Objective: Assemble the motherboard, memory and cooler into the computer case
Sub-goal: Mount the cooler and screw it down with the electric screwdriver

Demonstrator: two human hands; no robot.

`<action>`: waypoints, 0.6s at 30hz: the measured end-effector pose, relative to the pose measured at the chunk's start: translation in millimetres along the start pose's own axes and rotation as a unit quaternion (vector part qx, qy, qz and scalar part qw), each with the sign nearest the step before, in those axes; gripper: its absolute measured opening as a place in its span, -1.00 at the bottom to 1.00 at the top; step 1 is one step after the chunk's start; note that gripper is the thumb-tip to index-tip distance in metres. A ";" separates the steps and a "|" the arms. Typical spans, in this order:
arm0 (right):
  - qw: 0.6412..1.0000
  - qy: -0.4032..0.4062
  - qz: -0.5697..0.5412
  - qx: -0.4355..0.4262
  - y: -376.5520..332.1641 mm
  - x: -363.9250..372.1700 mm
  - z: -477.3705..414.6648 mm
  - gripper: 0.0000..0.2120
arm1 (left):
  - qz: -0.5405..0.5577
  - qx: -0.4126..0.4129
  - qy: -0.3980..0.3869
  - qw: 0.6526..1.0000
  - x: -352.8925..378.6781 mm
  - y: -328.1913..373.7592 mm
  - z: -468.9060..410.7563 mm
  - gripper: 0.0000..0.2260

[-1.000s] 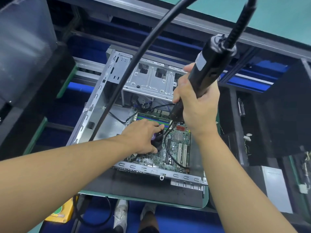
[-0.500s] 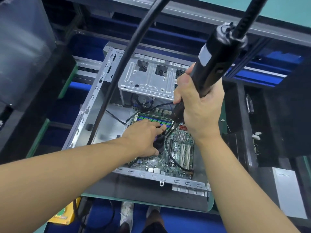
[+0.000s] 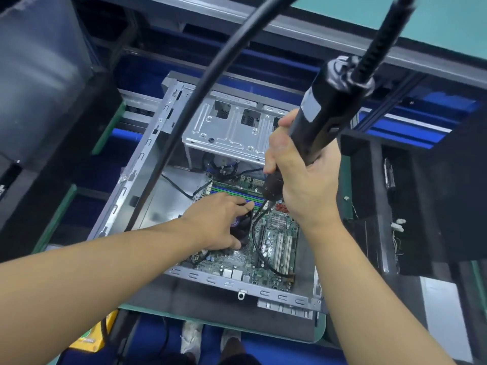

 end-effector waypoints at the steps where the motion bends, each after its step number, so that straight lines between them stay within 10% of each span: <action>1: 1.000 0.004 0.002 0.000 -2.1 -1.4 -1.6 -0.77 | 0.003 -0.001 -0.003 1.000 0.4 -0.8 1.0 -0.10; 18: 0.998 0.023 0.056 0.023 -19.3 -6.5 -11.1 -0.74 | 0.008 -0.004 -0.003 1.000 -2.7 -1.0 7.5 -0.11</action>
Point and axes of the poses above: each hand's wrist, its own z-axis away from the middle knuckle, its own x-axis out of the palm, y = z × x, the point moved 6 cm from there along -z, towards the middle knuckle, and after that the axes turned 10 degrees about -z, right-handed, at the moved point
